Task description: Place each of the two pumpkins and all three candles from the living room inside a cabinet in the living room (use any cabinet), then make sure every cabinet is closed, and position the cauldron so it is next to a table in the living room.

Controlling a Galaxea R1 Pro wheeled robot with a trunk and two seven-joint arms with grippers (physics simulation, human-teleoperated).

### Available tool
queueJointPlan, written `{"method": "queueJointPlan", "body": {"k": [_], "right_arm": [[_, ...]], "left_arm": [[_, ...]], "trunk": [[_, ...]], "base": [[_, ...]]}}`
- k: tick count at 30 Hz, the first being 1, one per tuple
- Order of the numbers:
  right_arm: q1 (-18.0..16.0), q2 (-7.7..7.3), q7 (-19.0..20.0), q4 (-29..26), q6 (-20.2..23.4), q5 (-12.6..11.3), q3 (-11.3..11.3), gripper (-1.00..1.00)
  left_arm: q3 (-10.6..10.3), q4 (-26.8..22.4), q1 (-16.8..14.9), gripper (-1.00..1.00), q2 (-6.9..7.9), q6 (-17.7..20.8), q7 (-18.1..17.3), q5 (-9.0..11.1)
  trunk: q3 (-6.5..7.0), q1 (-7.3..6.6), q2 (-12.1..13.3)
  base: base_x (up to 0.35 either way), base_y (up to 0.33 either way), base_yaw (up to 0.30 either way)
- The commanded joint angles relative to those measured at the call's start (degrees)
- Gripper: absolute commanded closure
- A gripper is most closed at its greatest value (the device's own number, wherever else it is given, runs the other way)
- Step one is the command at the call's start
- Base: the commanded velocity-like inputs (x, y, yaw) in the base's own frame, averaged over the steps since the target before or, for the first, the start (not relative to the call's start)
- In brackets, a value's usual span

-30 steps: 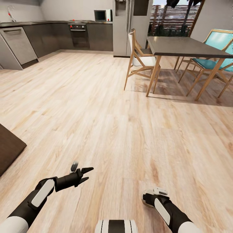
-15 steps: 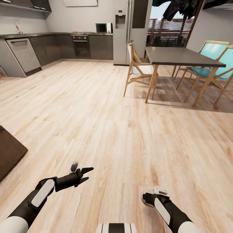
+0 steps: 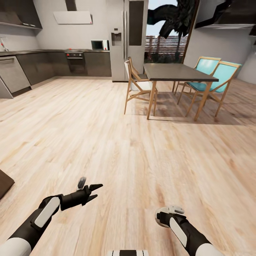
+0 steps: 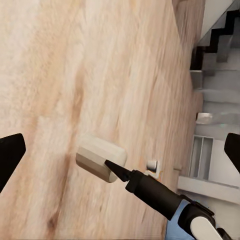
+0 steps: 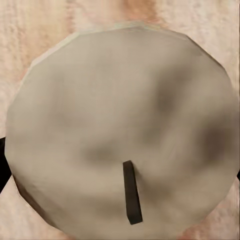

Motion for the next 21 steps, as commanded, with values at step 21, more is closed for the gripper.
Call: {"method": "queueJointPlan", "body": {"k": [21], "right_arm": [[0.0, -0.10, -0.5, -0.1, 0.2, -0.7, 0.5, 1.00]], "left_arm": [[-0.1, 0.0, 0.0, -1.00, 0.05, 0.1, -0.1, -0.1]], "trunk": [[5.28, -0.55, 0.3]], "base": [[0.000, 0.000, -0.254]]}}
